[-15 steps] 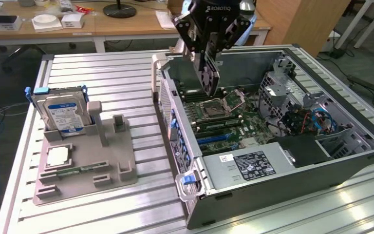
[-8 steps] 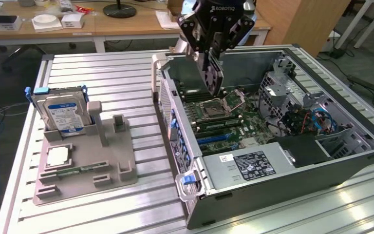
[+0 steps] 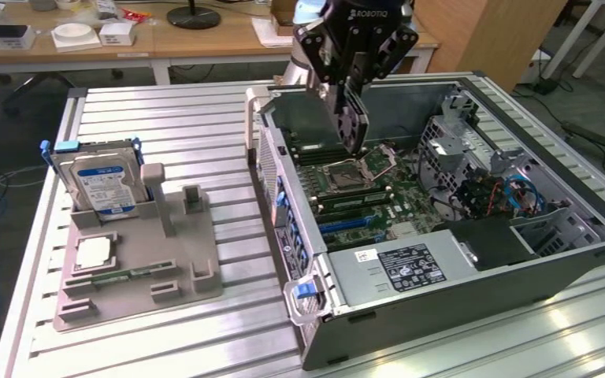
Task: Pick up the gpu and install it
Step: 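Pick up the gpu and move the gpu toward the slot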
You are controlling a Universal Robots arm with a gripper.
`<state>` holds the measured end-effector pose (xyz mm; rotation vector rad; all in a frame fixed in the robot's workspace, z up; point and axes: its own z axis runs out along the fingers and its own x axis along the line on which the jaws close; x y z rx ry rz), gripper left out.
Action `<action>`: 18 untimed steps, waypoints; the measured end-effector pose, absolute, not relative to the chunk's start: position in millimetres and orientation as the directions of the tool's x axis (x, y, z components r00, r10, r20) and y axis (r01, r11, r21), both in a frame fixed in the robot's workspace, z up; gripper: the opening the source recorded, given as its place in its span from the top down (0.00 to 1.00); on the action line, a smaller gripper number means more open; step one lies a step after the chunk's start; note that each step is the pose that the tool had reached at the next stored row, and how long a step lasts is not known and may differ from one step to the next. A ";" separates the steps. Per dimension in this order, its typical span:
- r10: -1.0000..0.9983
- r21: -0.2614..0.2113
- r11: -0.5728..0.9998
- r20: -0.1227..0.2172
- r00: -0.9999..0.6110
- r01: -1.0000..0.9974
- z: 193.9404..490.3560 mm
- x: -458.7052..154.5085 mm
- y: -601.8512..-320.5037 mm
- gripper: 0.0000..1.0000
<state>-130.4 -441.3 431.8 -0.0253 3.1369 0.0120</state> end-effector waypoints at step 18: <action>-0.019 0.008 1.000 -0.005 -1.000 -0.019 431.8 -111.0 -441.3 0.74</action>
